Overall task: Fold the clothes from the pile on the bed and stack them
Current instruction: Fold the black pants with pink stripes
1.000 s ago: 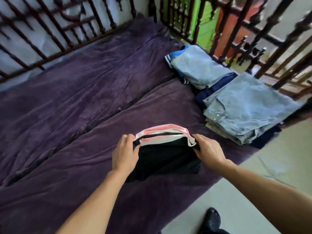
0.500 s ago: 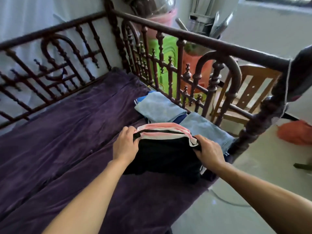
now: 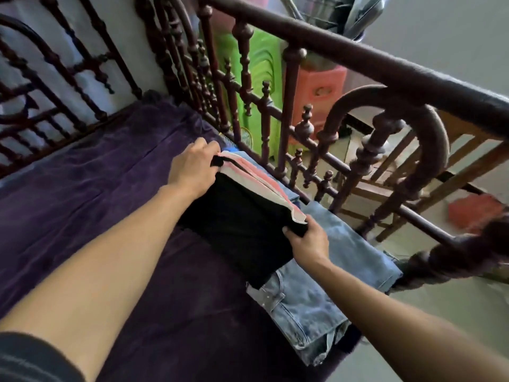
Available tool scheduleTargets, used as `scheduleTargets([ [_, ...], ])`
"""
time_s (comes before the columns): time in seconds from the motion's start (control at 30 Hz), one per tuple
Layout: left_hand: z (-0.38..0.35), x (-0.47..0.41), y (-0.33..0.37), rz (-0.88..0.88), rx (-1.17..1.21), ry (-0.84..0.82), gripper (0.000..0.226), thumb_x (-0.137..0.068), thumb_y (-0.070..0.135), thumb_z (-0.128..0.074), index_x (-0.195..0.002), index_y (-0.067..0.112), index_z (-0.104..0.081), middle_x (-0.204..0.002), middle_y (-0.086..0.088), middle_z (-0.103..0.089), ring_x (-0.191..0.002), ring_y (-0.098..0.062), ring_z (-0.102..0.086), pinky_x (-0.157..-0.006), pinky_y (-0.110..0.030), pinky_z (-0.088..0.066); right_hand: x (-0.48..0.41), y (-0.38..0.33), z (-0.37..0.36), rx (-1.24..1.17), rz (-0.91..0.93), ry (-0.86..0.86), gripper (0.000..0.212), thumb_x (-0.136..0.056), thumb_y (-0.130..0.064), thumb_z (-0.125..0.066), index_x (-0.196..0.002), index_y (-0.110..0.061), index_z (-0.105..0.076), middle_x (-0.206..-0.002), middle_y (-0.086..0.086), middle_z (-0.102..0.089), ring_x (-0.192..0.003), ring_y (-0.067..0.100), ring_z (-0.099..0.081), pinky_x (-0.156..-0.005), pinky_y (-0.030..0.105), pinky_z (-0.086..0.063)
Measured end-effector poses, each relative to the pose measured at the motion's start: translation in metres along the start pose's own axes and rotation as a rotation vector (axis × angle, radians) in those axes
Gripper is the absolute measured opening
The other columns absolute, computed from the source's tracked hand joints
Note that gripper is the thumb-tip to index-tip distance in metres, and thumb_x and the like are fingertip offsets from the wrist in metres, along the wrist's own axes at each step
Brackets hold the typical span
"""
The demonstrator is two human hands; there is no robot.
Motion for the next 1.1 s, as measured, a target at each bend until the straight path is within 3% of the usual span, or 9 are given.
scheduleTargets([
  [0.17,-0.081,-0.084,0.008,-0.009,0.024,-0.095,0.029,-0.088,0.023,-0.063,-0.114,0.015,-0.053,-0.114,-0.011,-0.050,-0.108,-0.032,-0.052,-0.075,-0.043,-0.043,-0.069,0.035,-0.016,-0.085,-0.154,0.040,0.028,-0.086,-0.021,-0.068,-0.113,-0.022,-0.062,-0.094,-0.007,-0.065,-0.090,0.016,-0.062,-0.079,0.031,-0.050],
  [0.37,-0.182,-0.112,0.014,0.058,0.138,-0.138,0.043,-0.086,0.030,-0.066,-0.124,0.018,-0.048,-0.125,-0.011,-0.047,-0.117,-0.034,-0.046,-0.092,-0.044,-0.041,-0.111,0.083,-0.016,0.177,-0.250,-0.080,0.042,-0.088,-0.031,-0.066,-0.126,-0.021,-0.051,-0.103,-0.005,-0.062,-0.099,0.020,-0.062,-0.082,0.035,-0.051],
  [0.43,-0.194,-0.098,0.010,0.075,0.097,-0.098,0.051,-0.090,0.035,-0.061,-0.133,0.017,-0.042,-0.136,-0.013,-0.042,-0.123,-0.035,-0.039,-0.098,-0.044,-0.035,-0.112,0.080,-0.006,0.439,-0.130,-0.050,0.058,-0.089,-0.039,-0.063,-0.138,-0.022,-0.038,-0.124,-0.001,-0.055,-0.117,0.023,-0.053,-0.091,0.038,-0.047],
  [0.53,-0.207,-0.061,-0.004,0.085,0.059,-0.030,0.051,-0.091,0.040,-0.056,-0.135,0.019,-0.045,-0.145,-0.017,-0.036,-0.131,-0.036,-0.034,-0.103,-0.049,-0.031,-0.104,0.037,-0.011,0.767,0.327,0.078,0.064,-0.089,-0.040,-0.060,-0.145,-0.022,-0.035,-0.147,0.007,-0.039,-0.135,0.029,-0.035,-0.103,0.047,-0.038],
  [0.6,-0.234,-0.037,-0.020,0.113,0.025,-0.144,0.054,-0.094,0.048,-0.047,-0.143,0.027,-0.038,-0.153,-0.015,-0.024,-0.142,-0.032,-0.019,-0.109,-0.053,-0.022,-0.101,0.025,-0.038,0.868,0.529,0.020,0.058,-0.092,-0.045,-0.052,-0.144,-0.024,-0.037,-0.153,0.012,-0.033,-0.142,0.032,-0.027,-0.108,0.047,-0.030],
  [0.73,-0.286,-0.014,-0.054,0.187,0.017,-0.380,0.059,-0.097,0.054,-0.031,-0.150,0.034,-0.016,-0.160,-0.008,0.002,-0.147,-0.025,0.006,-0.113,-0.056,-0.014,-0.118,0.067,-0.093,1.038,0.461,-0.291,0.067,-0.091,-0.065,-0.019,-0.151,-0.035,-0.021,-0.160,0.010,-0.013,-0.149,0.030,-0.005,-0.118,0.047,-0.011],
  [0.8,-0.299,-0.012,-0.058,0.188,0.026,-0.421,0.060,-0.097,0.055,-0.029,-0.151,0.035,-0.011,-0.160,-0.006,0.007,-0.147,-0.023,0.010,-0.113,-0.055,-0.015,-0.124,0.091,-0.107,1.090,0.398,-0.360,0.072,-0.087,-0.068,-0.005,-0.152,-0.038,-0.006,-0.162,0.008,-0.003,-0.149,0.028,0.003,-0.118,0.045,-0.001],
  [0.9,-0.311,-0.010,-0.060,0.203,0.036,-0.489,0.060,-0.098,0.055,-0.028,-0.151,0.037,-0.005,-0.160,-0.004,0.013,-0.146,-0.021,0.014,-0.114,-0.054,-0.013,-0.128,0.104,-0.118,1.155,0.382,-0.399,0.076,-0.083,-0.067,0.004,-0.152,-0.036,0.004,-0.162,0.009,0.004,-0.149,0.029,0.006,-0.118,0.045,0.001],
  [1.1,-0.265,0.015,-0.046,0.230,0.001,-0.479,0.056,-0.098,0.043,-0.040,-0.149,0.030,-0.022,-0.160,-0.008,0.000,-0.147,-0.029,-0.001,-0.115,-0.048,-0.016,-0.116,0.093,-0.103,1.217,0.329,-0.515,0.070,-0.096,-0.060,-0.026,-0.153,-0.031,0.001,-0.161,0.010,0.002,-0.148,0.029,0.003,-0.119,0.048,-0.006],
])
Point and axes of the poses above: each hand's wrist, its own x-axis away from the middle knuckle, its own z-axis out of the back of the hand, y = z × x, the point moved 10 cm from there along -x, towards the middle knuckle
